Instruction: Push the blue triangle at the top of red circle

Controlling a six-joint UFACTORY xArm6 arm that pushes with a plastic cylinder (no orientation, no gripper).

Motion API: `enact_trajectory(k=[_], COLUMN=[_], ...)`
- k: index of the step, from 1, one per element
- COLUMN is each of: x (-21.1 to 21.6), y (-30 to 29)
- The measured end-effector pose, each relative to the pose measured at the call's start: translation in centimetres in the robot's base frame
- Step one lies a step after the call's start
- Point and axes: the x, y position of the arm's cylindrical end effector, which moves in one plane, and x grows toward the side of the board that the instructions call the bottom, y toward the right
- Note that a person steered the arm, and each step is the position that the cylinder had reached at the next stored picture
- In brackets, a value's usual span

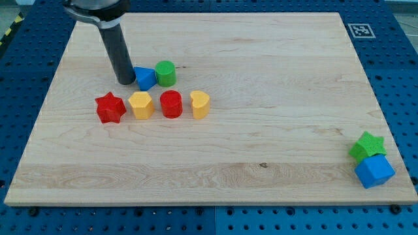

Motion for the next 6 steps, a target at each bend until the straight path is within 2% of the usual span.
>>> enact_trajectory(k=[1, 3, 6], x=[-0.8, 3.5, 0.1], y=[0.0, -1.4, 4.7])
